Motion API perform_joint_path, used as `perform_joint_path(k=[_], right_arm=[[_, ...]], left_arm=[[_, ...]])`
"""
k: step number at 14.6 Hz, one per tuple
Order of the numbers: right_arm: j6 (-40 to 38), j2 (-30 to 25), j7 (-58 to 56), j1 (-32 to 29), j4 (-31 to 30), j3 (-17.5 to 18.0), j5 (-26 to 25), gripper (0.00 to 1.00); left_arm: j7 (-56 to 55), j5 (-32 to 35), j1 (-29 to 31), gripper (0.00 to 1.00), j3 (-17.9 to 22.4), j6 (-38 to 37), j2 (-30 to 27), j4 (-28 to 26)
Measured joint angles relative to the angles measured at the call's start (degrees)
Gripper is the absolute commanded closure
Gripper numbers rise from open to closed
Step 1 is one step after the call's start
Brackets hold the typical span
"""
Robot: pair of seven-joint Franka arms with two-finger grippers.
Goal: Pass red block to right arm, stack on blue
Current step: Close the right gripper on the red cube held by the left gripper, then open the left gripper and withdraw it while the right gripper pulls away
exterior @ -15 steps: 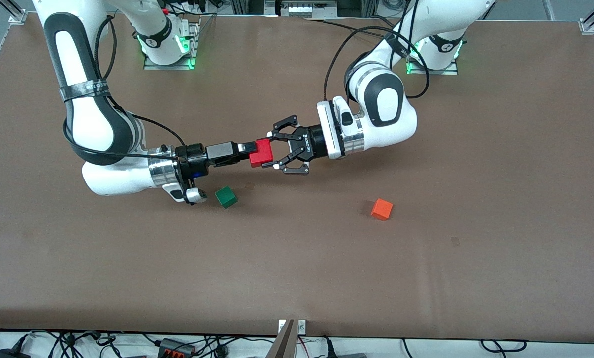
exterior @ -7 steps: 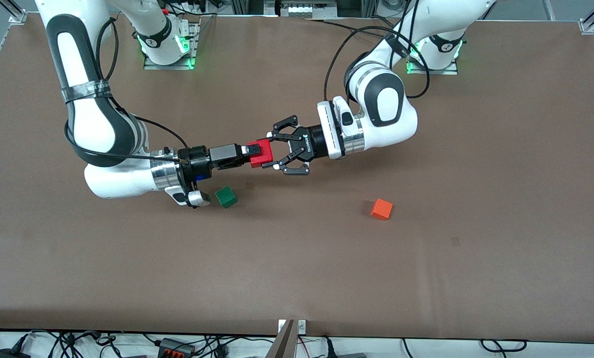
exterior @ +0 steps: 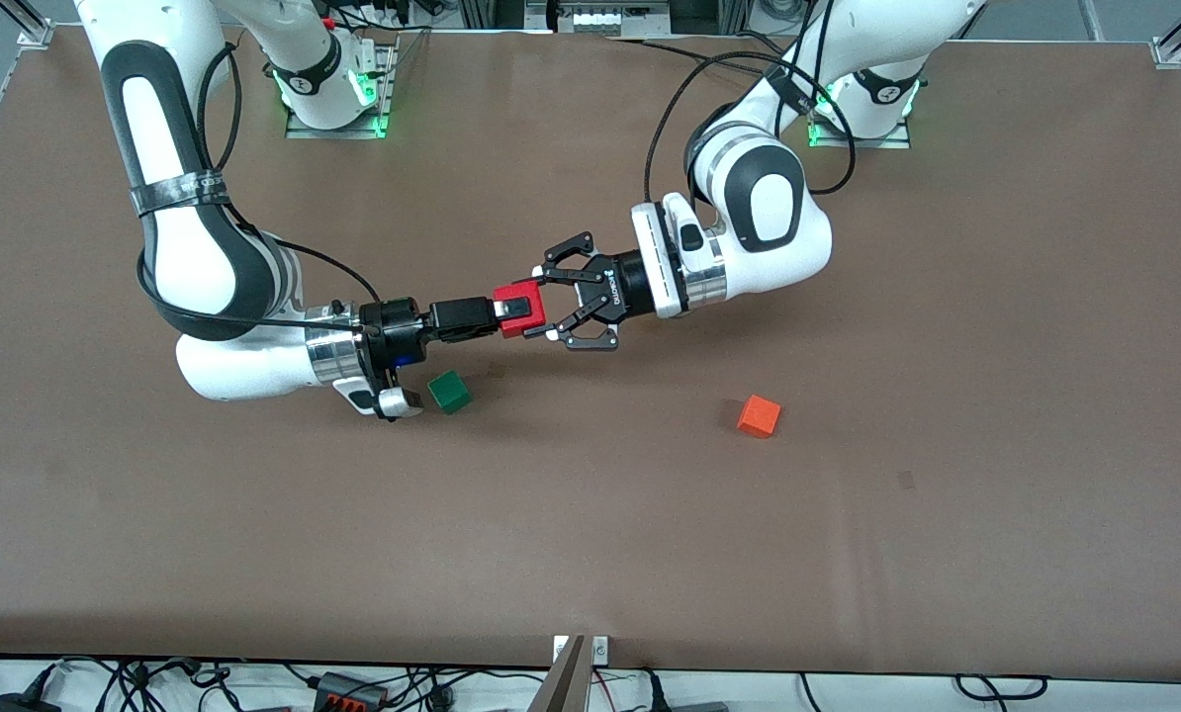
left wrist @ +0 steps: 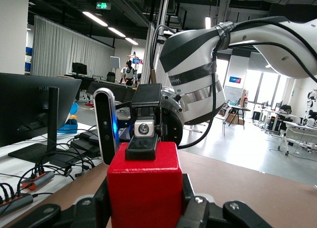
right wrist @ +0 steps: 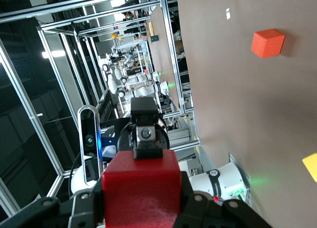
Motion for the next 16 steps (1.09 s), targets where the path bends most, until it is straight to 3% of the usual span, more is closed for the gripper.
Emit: perform_joint_path(k=[1,2,3,4,11,16], right_arm=[[0.02,0.0,-0.14,0.01,0.0,0.0,0.01,1.0],[0.05,0.0,-0.21,0.02,0.0,0.0,0.0,1.0],[0.06,0.0,-0.25,0.02,0.0,-0.01,0.0,1.0],[0.07,0.0,-0.28,0.03,0.01,-0.01,0.01,1.0],[0.54,0.0,-0.29,0.33,0.24,-0.14,-0.12,1.0],[0.96,0.01,-0.3,-1.24,2.27,-2.18,-10.48,1.0]], left_arm=[[0.03,0.0,0.0,0.92,0.0,0.01,0.0,0.0],[0.04,0.0,0.0,0.82,0.01,0.02,0.0,0.0],[0.05,0.0,0.0,0.18,0.01,0.04,0.0,0.0],[0.06,0.0,0.0,0.0,0.02,0.04,0.0,0.0],[0.18,0.0,1.06,0.0,0.14,0.08,-0.01,0.03],[1.05,3.41,5.86,0.0,0.21,-8.23,-0.09,-1.34]])
